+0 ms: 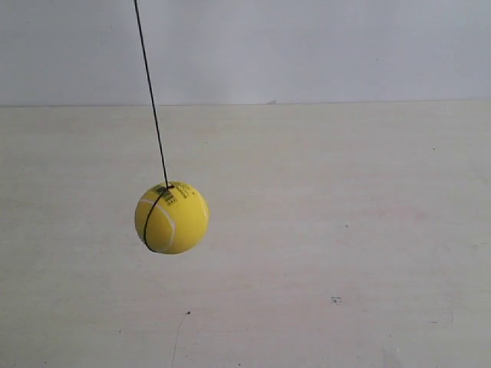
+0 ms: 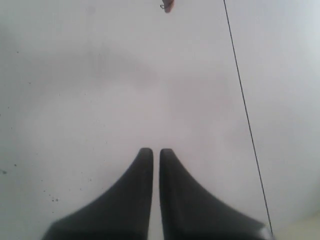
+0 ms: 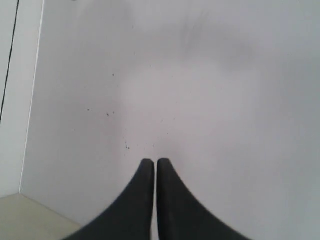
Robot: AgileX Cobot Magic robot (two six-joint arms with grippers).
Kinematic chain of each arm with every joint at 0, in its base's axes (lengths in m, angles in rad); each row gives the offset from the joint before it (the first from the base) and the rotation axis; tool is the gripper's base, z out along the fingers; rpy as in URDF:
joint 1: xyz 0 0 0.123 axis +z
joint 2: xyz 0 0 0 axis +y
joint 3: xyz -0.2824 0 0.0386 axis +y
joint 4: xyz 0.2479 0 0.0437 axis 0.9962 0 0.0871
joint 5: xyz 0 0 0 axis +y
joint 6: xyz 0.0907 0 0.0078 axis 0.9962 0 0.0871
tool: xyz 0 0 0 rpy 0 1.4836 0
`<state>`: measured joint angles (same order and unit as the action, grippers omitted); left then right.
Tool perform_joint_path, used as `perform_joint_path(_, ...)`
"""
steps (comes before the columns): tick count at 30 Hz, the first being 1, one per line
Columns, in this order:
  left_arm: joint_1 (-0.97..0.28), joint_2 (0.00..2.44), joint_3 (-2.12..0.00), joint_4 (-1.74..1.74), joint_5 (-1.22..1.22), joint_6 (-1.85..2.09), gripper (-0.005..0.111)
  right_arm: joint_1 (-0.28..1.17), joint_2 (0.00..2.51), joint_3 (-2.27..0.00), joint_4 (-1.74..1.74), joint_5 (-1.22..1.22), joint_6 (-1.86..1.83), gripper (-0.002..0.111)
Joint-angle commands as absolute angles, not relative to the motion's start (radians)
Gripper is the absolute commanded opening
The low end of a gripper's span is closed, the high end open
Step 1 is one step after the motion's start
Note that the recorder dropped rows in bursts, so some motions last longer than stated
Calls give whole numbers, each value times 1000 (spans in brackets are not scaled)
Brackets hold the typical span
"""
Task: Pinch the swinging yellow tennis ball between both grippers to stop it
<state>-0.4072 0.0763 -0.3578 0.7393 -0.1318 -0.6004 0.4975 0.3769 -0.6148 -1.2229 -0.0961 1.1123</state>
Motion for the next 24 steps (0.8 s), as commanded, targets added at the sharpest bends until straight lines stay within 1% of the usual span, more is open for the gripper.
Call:
perform_joint_path(1, -417, 31, -355, 729, -124, -597, 5, 497, 292, -621, -1218, -85, 1117, 0)
perform_joint_path(9, -417, 0, -355, 729, -122, -597, 5, 497, 174, -621, -1218, -87, 1123, 0)
perform_joint_path(24, -417, 0, -355, 729, -127, -597, 5, 497, 165, -621, -1218, -87, 1123, 0)
